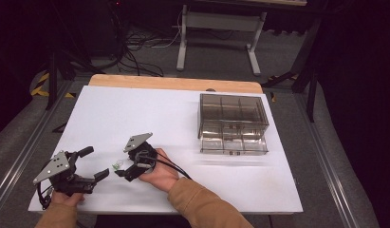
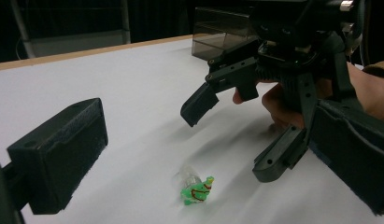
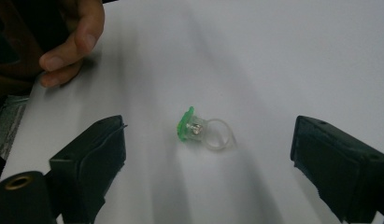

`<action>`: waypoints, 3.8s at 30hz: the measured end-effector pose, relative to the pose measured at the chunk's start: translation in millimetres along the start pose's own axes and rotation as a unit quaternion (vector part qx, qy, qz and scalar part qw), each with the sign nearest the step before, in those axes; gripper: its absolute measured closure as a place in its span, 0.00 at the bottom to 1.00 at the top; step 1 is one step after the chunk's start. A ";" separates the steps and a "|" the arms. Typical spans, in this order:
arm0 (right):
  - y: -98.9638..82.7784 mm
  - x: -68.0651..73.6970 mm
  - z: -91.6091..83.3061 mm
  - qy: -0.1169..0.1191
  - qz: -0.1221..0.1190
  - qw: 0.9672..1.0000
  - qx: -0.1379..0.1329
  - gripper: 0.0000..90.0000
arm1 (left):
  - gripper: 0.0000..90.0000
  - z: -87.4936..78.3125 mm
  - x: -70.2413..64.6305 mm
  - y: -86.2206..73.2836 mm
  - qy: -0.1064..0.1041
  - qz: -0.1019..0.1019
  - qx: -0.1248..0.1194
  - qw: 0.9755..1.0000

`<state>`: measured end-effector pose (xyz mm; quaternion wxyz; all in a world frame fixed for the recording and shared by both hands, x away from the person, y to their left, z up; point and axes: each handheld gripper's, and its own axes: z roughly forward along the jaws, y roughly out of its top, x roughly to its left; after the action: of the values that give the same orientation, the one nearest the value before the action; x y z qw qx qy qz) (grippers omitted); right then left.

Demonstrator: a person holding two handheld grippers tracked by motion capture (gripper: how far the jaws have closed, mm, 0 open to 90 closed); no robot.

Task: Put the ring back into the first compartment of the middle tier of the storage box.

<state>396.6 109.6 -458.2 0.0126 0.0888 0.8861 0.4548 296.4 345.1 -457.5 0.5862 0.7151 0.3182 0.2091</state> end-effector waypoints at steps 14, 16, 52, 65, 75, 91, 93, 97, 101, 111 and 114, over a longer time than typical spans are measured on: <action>0.7 3.4 20.0 -0.007 0.003 1.000 0.018 0.23 | 0.00 -0.2 0.2 0.0 0.000 0.001 -0.001 1.000; 0.7 4.2 21.6 -0.010 0.000 1.000 0.023 0.28 | 0.00 0.0 0.0 0.0 0.000 0.000 0.000 1.000; 7.3 6.1 3.2 -0.038 -0.008 0.999 0.031 0.66 | 0.00 -0.3 0.8 0.0 0.001 0.001 -0.001 1.000; 6.1 0.5 -19.5 -0.051 -0.005 0.998 0.019 0.66 | 0.00 0.0 0.6 -0.1 0.001 -0.001 -0.001 1.000; 8.3 -1.1 -34.6 -0.061 -0.005 0.998 0.008 0.66 | 0.00 0.2 0.3 -0.1 0.001 0.000 0.000 1.000; 3.4 -5.3 -84.1 -0.101 0.001 0.995 0.006 0.66 | 0.00 0.5 0.5 0.4 0.000 0.003 0.002 1.000; 1.9 -6.7 -89.5 -0.108 0.002 0.994 0.009 0.66 | 0.00 0.6 0.4 0.4 0.000 0.004 0.002 1.000; -0.8 -8.9 -98.6 -0.117 0.003 0.993 0.010 0.66 | 0.00 0.6 0.3 0.4 0.000 0.004 0.003 1.000; -4.4 -9.9 -107.8 -0.129 0.005 0.992 0.014 0.66 | 0.00 0.7 0.0 0.4 0.001 0.006 0.003 1.000; -11.4 -12.4 -129.2 -0.149 0.011 0.989 0.021 0.65 | 0.00 1.0 0.0 0.4 0.001 0.006 0.003 1.000; -14.3 -13.8 -135.5 -0.154 0.015 0.988 0.024 0.65 | 0.00 1.0 -0.1 0.3 0.001 0.006 0.003 1.000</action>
<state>394.1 -9.8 -391.1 0.1401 0.1715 0.8826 0.4148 297.0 344.2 -457.3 0.5825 0.7185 0.3152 0.2122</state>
